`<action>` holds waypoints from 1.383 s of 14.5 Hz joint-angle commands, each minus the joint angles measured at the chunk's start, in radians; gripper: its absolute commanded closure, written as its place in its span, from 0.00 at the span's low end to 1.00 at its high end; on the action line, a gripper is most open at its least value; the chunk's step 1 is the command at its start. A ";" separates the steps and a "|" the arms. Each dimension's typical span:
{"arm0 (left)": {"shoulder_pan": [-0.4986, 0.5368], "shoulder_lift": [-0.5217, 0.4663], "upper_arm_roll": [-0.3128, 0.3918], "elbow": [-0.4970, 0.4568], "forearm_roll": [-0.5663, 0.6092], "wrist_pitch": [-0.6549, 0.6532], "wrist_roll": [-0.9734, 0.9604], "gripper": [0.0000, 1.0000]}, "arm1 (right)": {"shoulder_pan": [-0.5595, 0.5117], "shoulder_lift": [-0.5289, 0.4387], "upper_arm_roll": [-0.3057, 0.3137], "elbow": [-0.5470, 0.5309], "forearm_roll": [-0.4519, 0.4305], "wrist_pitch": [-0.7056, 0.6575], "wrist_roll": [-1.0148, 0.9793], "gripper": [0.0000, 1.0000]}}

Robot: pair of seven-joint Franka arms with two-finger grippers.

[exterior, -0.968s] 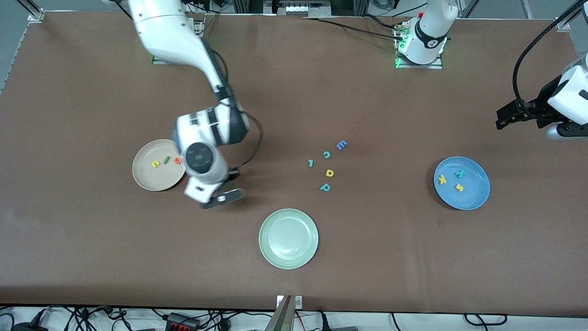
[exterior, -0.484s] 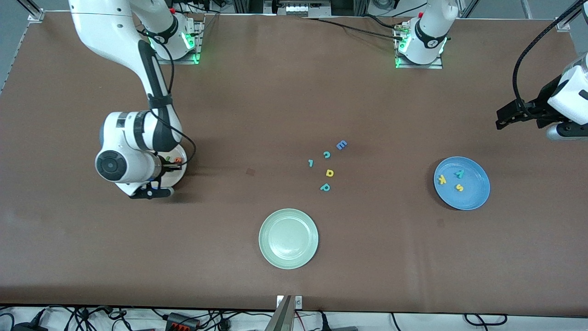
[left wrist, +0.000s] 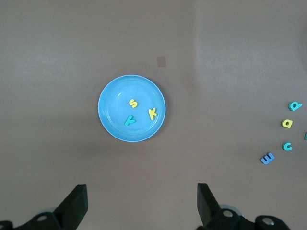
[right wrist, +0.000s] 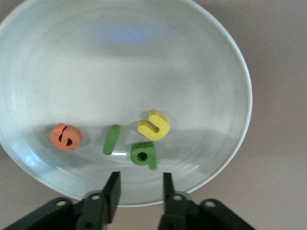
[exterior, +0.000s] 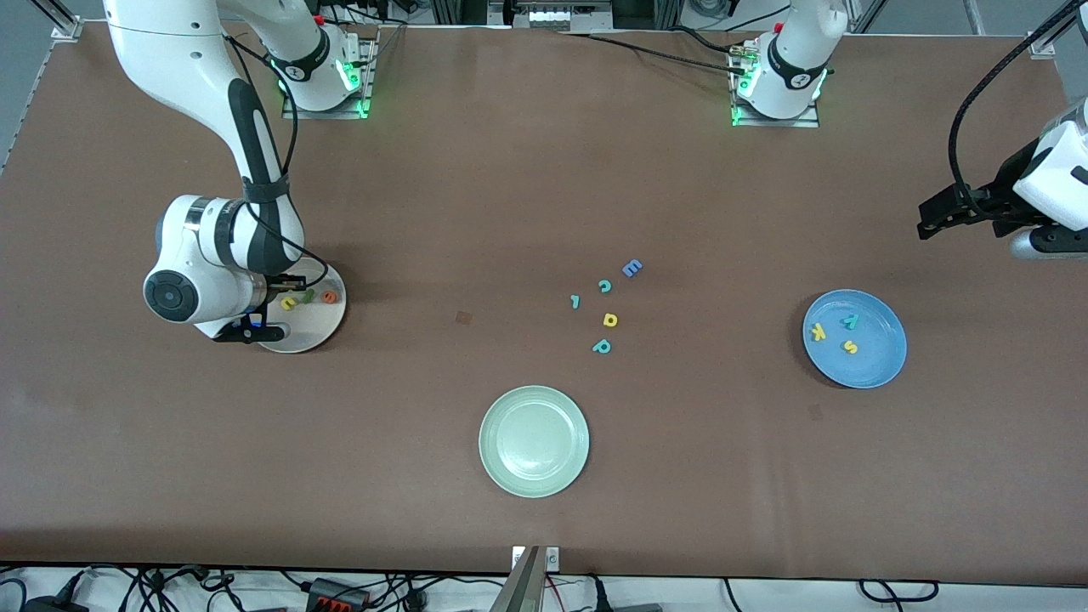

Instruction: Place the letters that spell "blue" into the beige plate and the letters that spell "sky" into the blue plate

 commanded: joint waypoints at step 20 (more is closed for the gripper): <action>0.009 0.013 -0.005 0.032 -0.024 -0.025 0.016 0.00 | -0.085 -0.137 -0.082 0.665 0.017 -0.396 0.103 0.00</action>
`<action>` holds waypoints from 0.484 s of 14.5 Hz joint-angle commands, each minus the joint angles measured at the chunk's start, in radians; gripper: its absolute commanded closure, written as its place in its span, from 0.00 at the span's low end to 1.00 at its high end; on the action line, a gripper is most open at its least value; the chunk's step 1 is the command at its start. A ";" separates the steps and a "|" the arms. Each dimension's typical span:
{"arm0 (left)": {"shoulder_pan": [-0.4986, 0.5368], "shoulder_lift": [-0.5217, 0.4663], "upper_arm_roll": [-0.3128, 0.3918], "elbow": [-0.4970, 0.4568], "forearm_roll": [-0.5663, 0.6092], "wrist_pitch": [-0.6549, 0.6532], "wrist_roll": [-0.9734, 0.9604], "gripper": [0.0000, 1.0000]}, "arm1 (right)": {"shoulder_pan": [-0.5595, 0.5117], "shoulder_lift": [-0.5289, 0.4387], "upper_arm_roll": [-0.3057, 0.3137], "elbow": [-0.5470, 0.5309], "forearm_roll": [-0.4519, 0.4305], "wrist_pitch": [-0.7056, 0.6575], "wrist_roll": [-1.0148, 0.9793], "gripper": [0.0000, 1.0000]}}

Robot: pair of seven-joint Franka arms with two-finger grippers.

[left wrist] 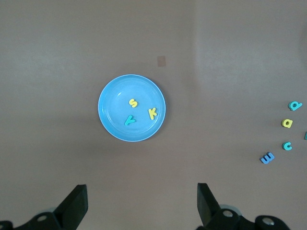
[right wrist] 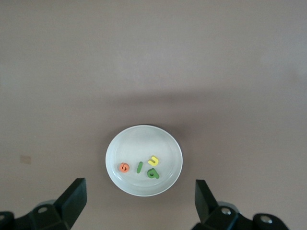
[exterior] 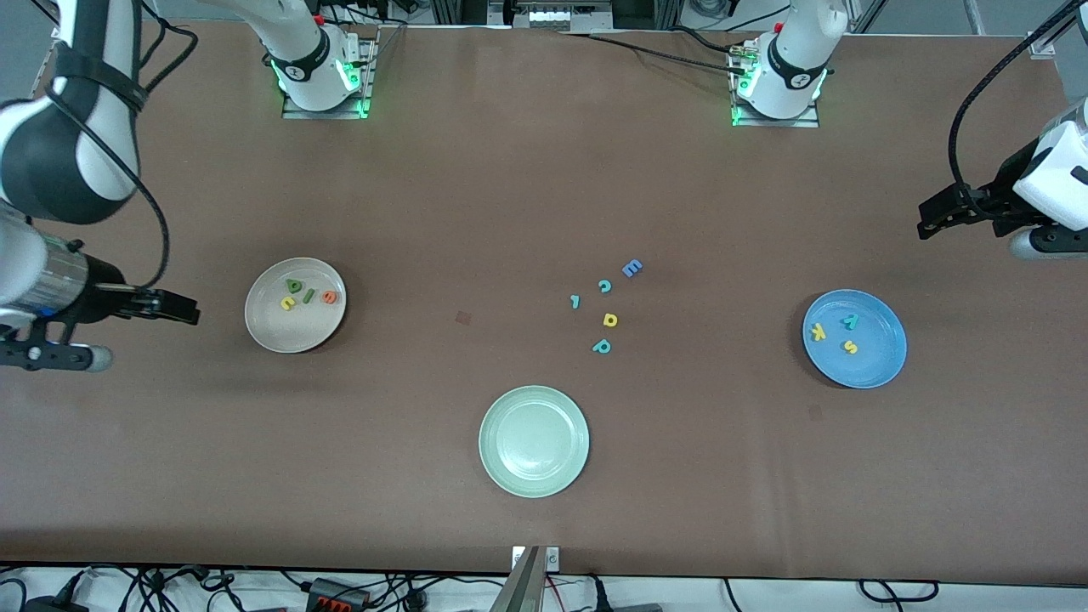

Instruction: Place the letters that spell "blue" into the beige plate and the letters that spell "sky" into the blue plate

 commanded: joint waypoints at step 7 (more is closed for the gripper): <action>0.007 0.013 -0.005 0.032 -0.024 -0.024 0.014 0.00 | -0.434 -0.152 0.467 0.026 -0.116 -0.028 0.011 0.00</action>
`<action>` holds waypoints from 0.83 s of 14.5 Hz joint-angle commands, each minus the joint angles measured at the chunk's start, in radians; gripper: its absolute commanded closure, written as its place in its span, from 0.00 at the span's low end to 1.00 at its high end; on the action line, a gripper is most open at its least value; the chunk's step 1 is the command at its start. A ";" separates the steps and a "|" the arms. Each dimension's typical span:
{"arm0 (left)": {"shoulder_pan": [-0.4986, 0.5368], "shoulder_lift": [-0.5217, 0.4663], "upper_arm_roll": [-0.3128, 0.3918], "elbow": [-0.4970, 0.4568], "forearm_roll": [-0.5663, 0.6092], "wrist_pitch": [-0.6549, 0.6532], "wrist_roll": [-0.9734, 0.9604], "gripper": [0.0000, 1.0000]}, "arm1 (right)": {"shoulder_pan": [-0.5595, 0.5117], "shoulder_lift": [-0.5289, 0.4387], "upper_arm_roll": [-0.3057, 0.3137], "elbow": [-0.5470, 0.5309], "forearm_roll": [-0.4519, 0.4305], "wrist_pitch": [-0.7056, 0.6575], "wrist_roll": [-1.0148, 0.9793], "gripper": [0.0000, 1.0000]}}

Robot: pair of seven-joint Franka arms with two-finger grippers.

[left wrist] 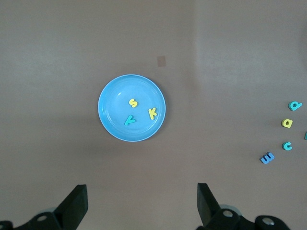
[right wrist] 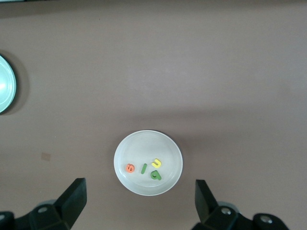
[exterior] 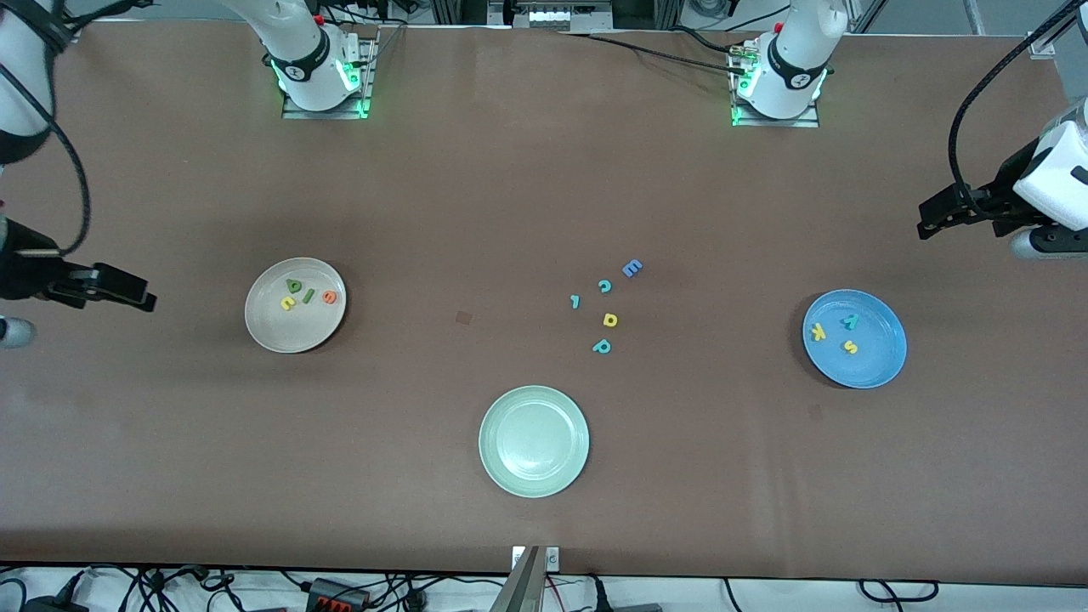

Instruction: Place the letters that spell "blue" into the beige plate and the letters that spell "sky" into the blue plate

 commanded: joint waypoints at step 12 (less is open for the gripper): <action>0.009 0.013 -0.005 0.032 -0.024 -0.023 0.016 0.00 | -0.198 -0.159 0.206 -0.128 -0.118 -0.028 0.007 0.00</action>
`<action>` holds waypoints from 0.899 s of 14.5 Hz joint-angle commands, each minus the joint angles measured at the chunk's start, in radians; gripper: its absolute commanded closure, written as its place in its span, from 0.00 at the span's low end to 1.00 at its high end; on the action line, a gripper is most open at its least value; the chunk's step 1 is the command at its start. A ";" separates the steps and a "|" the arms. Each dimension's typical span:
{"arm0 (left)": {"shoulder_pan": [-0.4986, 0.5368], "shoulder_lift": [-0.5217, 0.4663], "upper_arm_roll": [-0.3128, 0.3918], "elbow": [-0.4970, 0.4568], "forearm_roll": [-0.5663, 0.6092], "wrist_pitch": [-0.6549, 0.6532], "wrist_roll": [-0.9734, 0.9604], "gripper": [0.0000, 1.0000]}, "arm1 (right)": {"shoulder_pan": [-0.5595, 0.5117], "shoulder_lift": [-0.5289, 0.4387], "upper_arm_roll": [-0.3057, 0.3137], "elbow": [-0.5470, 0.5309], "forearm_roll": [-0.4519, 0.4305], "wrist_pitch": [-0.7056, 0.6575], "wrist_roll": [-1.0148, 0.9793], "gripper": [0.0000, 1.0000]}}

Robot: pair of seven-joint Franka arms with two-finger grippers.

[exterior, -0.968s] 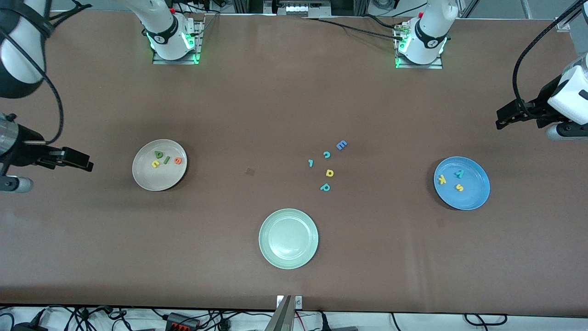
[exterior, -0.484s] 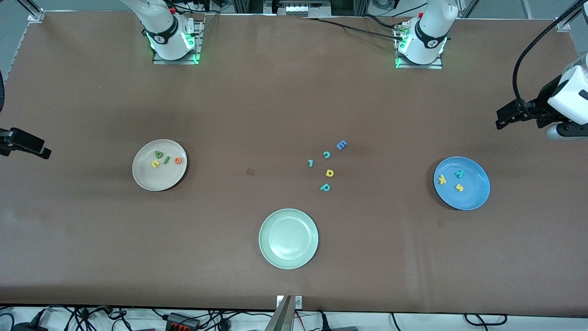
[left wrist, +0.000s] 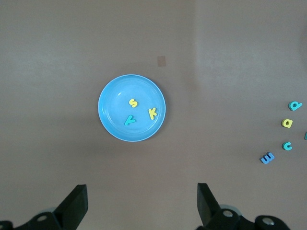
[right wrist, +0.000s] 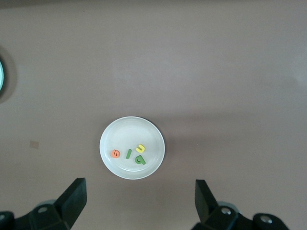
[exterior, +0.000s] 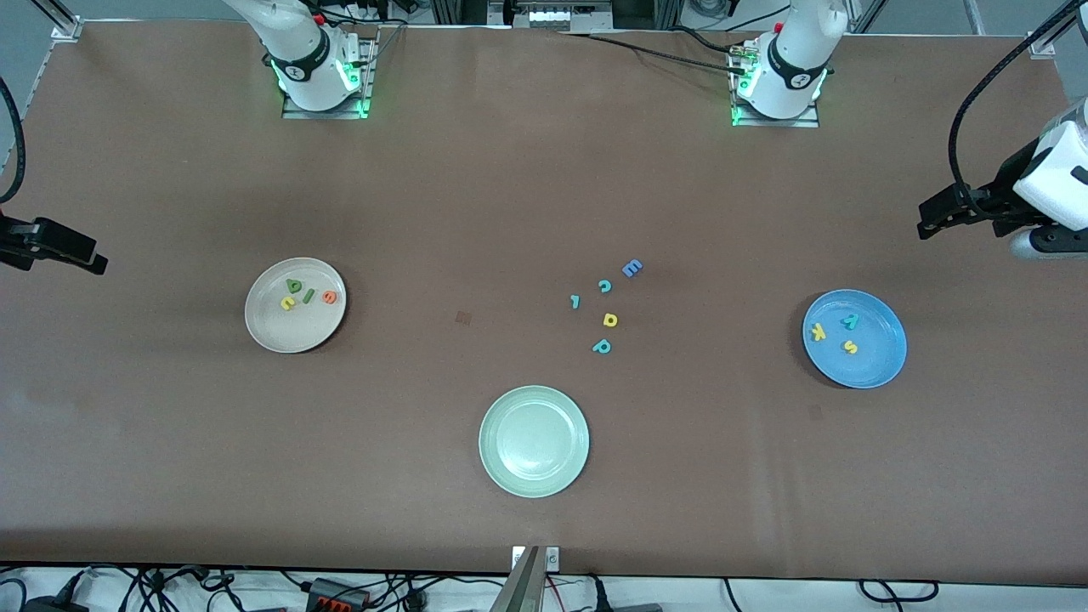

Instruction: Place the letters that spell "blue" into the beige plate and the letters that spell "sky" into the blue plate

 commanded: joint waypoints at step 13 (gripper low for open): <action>0.009 0.013 -0.005 0.032 -0.024 -0.023 0.016 0.00 | -0.034 -0.218 0.043 -0.301 -0.042 0.054 0.020 0.00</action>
